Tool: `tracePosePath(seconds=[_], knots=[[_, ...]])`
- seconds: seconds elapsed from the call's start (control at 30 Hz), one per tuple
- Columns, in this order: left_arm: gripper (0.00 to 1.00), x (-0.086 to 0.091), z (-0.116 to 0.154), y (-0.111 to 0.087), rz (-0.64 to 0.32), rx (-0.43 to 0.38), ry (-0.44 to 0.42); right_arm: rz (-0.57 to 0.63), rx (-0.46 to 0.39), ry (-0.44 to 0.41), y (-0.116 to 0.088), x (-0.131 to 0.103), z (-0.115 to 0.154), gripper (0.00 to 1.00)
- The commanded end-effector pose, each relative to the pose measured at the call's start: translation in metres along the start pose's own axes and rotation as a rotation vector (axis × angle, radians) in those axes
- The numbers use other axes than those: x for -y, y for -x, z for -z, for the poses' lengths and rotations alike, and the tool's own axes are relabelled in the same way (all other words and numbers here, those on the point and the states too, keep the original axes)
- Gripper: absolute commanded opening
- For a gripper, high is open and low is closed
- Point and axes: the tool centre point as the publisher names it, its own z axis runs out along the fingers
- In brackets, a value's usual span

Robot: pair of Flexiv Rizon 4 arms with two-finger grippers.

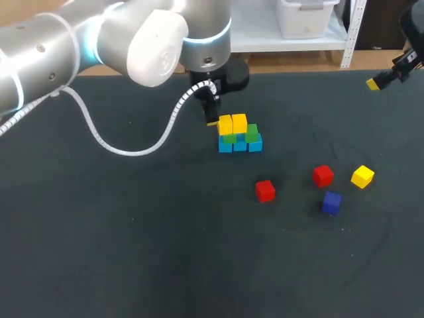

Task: Place the blue cubes, place green cubes on the blue cubes, place the yellow cubes on the green cubes, then place the red cubes on the yellow cubes, and place purple cube on the red cubes.

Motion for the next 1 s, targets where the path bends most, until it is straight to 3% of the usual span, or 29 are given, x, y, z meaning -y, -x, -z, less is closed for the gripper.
tracePosePath(seconds=[0.03, 0.8, 0.83, 0.87, 0.9, 1.0], knots=[[0.33, -0.002, 0.0, 0.004, -0.004, -0.003, -0.004, 0.0, 0.0, 0.004, 0.001, 0.001, -0.001, 1.0], [0.34, -0.006, -0.003, 0.001, -0.01, -0.034, 0.01, 0.0, 0.0, 0.004, 0.001, 0.001, -0.001, 1.0], [0.4, -0.006, -0.002, -0.001, -0.005, -0.032, 0.011, 0.0, 0.0, 0.004, 0.001, 0.001, -0.001, 1.0], [0.77, -0.006, -0.001, -0.002, 0.015, -0.033, 0.01, 0.0, 0.0, 0.004, 0.001, 0.001, -0.001, 1.0], [1.0, -0.006, 0.0, -0.004, 0.025, -0.036, 0.008, 0.0, 0.0, 0.004, 0.001, 0.001, -0.001, 1.0], [1.0, -0.007, 0.004, -0.009, 0.049, -0.037, 0.01, 0.0, 0.0, 0.004, 0.001, 0.001, -0.001, 1.0]])
